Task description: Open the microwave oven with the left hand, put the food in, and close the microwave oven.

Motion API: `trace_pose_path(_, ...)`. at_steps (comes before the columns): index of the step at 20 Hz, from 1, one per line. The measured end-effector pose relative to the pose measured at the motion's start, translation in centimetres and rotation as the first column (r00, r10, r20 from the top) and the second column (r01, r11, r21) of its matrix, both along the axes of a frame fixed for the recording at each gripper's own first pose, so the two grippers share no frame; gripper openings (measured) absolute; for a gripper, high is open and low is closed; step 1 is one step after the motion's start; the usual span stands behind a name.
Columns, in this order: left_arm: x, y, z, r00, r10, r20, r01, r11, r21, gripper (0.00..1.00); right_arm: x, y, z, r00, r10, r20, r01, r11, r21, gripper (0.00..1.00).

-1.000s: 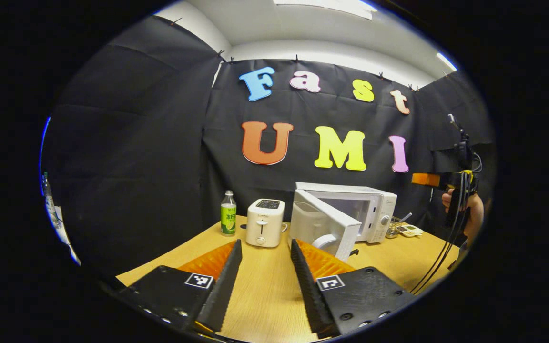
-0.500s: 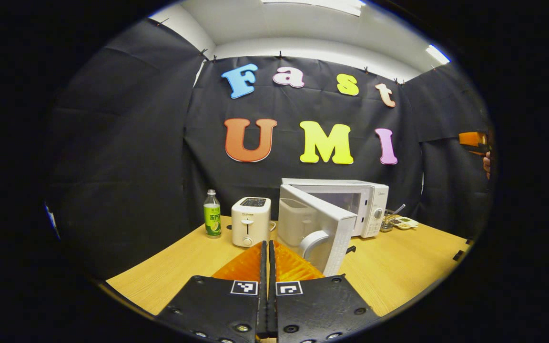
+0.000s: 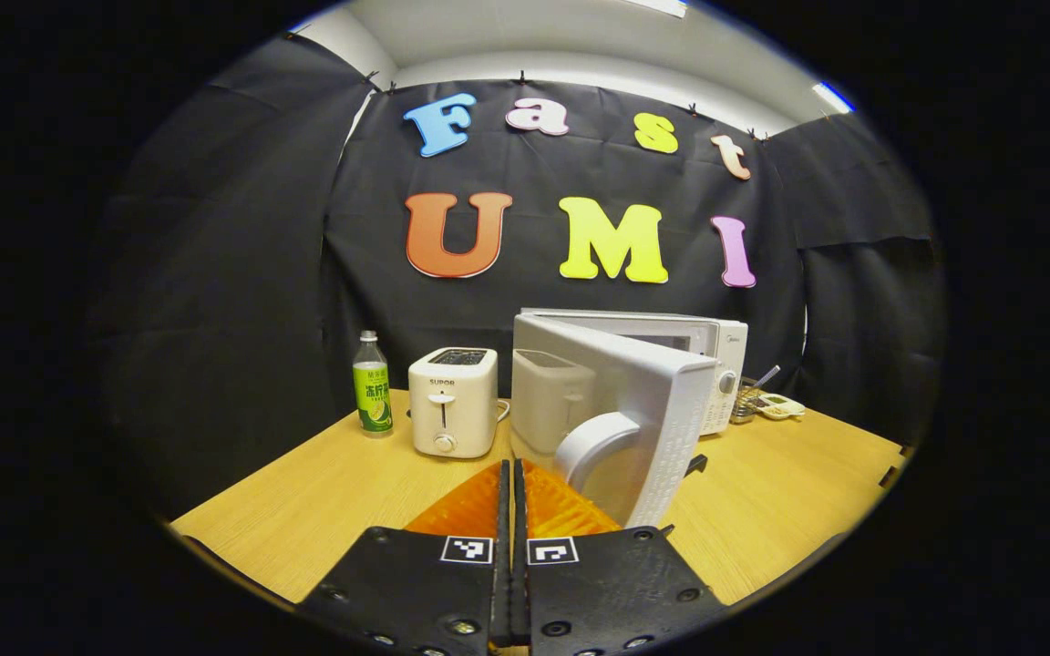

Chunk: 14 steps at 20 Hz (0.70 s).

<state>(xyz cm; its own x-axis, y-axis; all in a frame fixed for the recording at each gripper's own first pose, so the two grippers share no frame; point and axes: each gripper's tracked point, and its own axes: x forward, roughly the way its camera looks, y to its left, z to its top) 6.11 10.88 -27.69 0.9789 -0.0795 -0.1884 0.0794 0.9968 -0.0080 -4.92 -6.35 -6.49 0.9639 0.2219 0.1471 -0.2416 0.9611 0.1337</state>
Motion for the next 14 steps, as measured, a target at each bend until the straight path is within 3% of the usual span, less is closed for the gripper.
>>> trace_pose_path(5,0.7,-3.1,-0.6,0.999,-0.051,0.006,0.051,0.998,-0.039,0.0,-1.3,-2.6,0.7,0.997,-0.06,0.047,0.062,0.997,-0.035,1.0)
trace_pose_path(10,1.4,-7.4,-1.5,0.988,-0.152,-0.007,0.152,0.987,-0.056,0.0,-2.1,-3.5,0.1,0.998,-0.04,0.044,0.042,0.998,-0.037,1.0)
trace_pose_path(14,3.2,-10.2,-2.2,0.984,-0.18,-0.013,0.179,0.983,-0.049,0.0,-2.7,-4.4,0.3,0.998,-0.033,0.061,0.036,0.999,-0.038,1.0)
